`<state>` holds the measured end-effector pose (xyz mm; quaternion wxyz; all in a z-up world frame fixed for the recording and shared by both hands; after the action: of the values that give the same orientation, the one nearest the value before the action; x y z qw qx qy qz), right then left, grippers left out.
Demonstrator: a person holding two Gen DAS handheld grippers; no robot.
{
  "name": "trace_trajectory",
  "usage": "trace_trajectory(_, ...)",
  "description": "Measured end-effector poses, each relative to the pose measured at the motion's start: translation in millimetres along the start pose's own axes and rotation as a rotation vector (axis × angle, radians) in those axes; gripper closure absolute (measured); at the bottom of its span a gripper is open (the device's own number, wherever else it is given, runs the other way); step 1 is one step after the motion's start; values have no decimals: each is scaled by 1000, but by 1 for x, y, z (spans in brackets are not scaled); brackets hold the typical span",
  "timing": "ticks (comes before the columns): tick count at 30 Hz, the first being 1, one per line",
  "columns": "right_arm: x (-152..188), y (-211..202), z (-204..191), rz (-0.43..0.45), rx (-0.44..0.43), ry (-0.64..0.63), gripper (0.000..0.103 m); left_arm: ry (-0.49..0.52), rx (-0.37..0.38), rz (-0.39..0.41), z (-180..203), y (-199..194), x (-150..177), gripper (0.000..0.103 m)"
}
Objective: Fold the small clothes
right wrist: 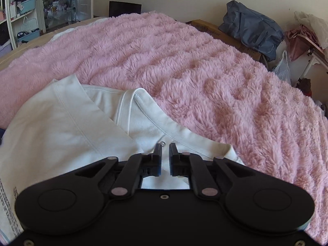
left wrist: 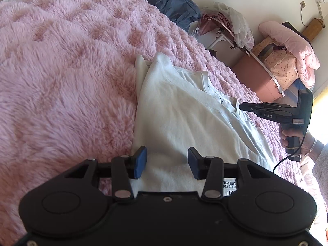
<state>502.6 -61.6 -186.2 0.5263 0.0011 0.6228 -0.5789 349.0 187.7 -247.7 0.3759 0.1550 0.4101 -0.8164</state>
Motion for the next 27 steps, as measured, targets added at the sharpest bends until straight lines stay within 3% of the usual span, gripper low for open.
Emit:
trace_trajectory(5,25,-10,27,-57,22,-20,63,9,-8,0,1,1,0,57)
trace_trajectory(11,43,0,30,-79,-15,-20,59,18,-12,-3,2,3,0,56)
trace_trajectory(15,48,17,26,-148,-63,21,72,14,-8,-6,0,4,-1,56)
trace_trajectory(17,48,20,23,-148,-61,26,98,13,-7,-6,0,4,-1,55)
trace_trajectory(23,44,14,26,-129,-25,52,102,8,-3,-9,0,4,0,55)
trace_trajectory(27,42,13,38,-116,73,86,103,15,-8,-10,0,5,-1,55)
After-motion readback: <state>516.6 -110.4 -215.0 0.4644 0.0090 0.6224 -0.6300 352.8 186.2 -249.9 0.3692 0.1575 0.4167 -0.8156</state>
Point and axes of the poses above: each gripper's, at about its wrist camera, not at the fingertips, and y roughly the way its jaws point, z to its right, x to its underside, the point moved 5 cm from there along y, roughly the way its jaws point, and after that the axes turned 2 degrees about x, right-handed, at the moved point
